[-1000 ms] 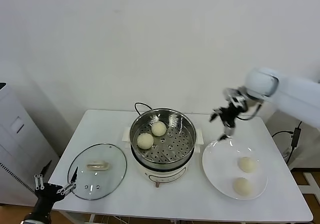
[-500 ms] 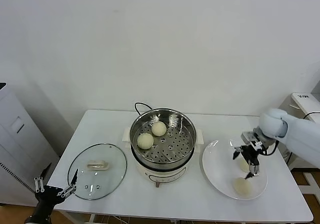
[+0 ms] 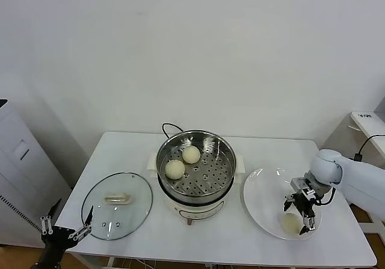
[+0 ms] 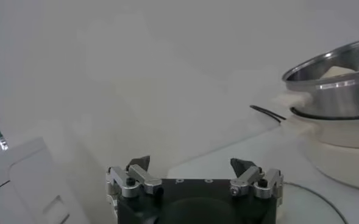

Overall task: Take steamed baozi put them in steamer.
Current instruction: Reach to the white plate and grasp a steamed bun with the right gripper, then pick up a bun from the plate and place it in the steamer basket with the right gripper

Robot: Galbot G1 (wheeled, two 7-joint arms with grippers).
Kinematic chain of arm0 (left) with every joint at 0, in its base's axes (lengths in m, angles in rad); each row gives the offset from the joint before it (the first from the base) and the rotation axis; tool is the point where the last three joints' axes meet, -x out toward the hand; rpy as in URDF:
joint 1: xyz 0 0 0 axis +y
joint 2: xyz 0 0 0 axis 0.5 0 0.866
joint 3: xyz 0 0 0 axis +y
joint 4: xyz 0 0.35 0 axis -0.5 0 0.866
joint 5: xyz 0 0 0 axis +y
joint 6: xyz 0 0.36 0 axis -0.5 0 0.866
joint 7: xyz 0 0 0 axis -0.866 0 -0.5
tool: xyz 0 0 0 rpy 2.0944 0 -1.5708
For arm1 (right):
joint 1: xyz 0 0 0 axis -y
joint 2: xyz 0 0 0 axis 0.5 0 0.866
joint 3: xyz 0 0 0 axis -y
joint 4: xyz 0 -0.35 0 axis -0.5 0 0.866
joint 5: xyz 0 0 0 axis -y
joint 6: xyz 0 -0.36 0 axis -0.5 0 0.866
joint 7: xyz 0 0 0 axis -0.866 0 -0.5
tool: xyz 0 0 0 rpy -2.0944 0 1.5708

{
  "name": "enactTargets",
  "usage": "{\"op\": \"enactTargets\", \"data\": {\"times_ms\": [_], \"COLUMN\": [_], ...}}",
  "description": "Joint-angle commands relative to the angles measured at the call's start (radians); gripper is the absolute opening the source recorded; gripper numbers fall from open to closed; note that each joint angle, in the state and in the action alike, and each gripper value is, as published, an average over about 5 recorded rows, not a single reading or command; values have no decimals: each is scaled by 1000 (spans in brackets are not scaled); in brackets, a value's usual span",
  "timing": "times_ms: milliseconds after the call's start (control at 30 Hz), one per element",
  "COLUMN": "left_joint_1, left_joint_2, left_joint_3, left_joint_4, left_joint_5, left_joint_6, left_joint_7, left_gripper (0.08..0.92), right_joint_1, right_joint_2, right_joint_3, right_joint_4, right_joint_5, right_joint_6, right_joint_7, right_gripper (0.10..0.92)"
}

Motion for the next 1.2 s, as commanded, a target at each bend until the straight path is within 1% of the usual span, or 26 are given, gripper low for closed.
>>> {"op": "enactTargets", "data": {"times_ms": [33, 233, 367, 467, 600, 667, 733, 833, 933, 1000, 1100, 1200], "left_joint_1": [4, 2, -3, -8, -13, -12, -13, -17, -21, -22, -22, -25], "left_joint_2": [2, 5, 7, 8, 3, 1, 1, 2, 0, -2, -5, -6], "left_joint_3": [-4, -6, -2, -1, -1, -1, -2, -3, -2, 0, 2, 1], "left_joint_4": [-5, -8, -11, -13, -12, -12, -11, -11, -11, -11, -8, -2], "left_joint_5": [0, -1, 0, -1, -3, -4, -5, -6, -7, -8, -10, -16], "left_joint_6": [-1, 2, 5, 6, 4, 3, 2, 3, 4, 3, 1, 0], "left_joint_7": [0, 0, 0, 0, 0, 0, 0, 0, 0, 0, 0, 0], "left_gripper": [823, 823, 823, 823, 823, 823, 823, 823, 823, 823, 823, 823], "right_joint_1": [-24, 81, 280, 475, 685, 774, 854, 923, 913, 872, 755, 596], "right_joint_2": [-5, -17, 4, 65, 205, 268, 319, 371, 394, 407, 430, 460], "right_joint_3": [11, -56, -162, -249, -312, -339, -361, -367, -339, -314, -282, -235], "right_joint_4": [0, 13, -8, -65, -148, -149, -118, -9, 138, 226, 310, 333], "right_joint_5": [-18, 7, 83, 173, 311, 371, 415, 436, 385, 310, 128, -90], "right_joint_6": [6, 12, 24, 46, 98, 118, 136, 154, 162, 181, 247, 333], "right_joint_7": [8, -3, -17, -21, -33, -39, -43, -44, -36, -27, -10, 6], "right_gripper": [697, 524, 412, 325, 211, 178, 159, 154, 153, 153, 153, 156]}}
